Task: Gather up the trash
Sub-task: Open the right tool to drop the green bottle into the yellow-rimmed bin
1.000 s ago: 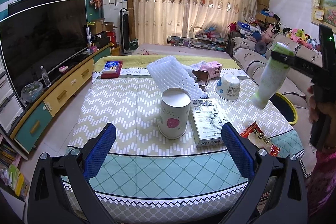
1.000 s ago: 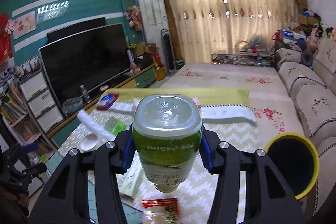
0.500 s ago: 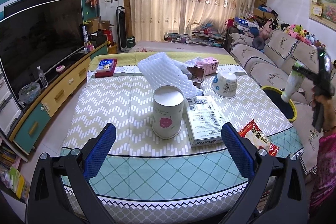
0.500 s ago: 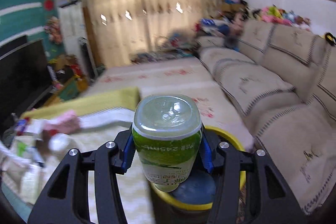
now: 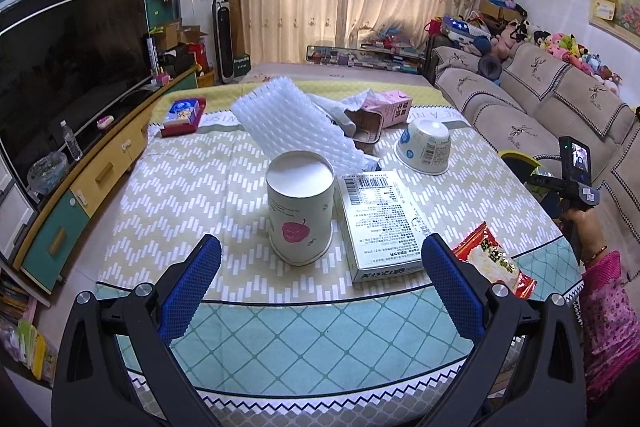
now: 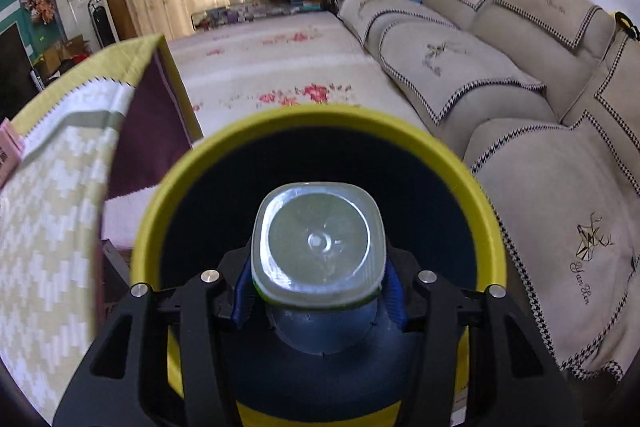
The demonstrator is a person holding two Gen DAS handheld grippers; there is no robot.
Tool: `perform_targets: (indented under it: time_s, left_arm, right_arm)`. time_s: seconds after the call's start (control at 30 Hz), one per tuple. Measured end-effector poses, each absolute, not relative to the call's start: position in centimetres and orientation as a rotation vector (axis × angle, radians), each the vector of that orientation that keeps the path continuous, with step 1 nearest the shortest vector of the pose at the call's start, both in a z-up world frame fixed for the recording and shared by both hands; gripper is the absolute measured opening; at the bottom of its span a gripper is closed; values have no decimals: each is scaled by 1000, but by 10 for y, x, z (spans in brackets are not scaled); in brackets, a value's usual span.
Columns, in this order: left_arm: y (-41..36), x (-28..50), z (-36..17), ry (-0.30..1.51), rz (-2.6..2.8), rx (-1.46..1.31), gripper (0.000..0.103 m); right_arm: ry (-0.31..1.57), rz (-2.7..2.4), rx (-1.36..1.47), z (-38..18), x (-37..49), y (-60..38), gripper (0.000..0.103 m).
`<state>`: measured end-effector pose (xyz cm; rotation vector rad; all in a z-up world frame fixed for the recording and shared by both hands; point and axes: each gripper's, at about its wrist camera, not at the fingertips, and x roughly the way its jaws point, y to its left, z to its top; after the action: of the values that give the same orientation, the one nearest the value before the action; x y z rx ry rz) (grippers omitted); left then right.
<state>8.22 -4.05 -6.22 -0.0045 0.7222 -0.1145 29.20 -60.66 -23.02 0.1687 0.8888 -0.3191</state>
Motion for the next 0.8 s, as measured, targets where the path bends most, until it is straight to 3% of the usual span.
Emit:
perform_targets:
  time_s: [0.23, 0.8]
  left_arm:
    - [-43, 96, -75, 752, -119, -5, 99]
    - [-31, 181, -107, 805, -88, -9, 97]
  right_arm:
    - [904, -310, 185, -232, 294, -609, 52]
    - [708, -228, 214, -162, 207, -587, 60]
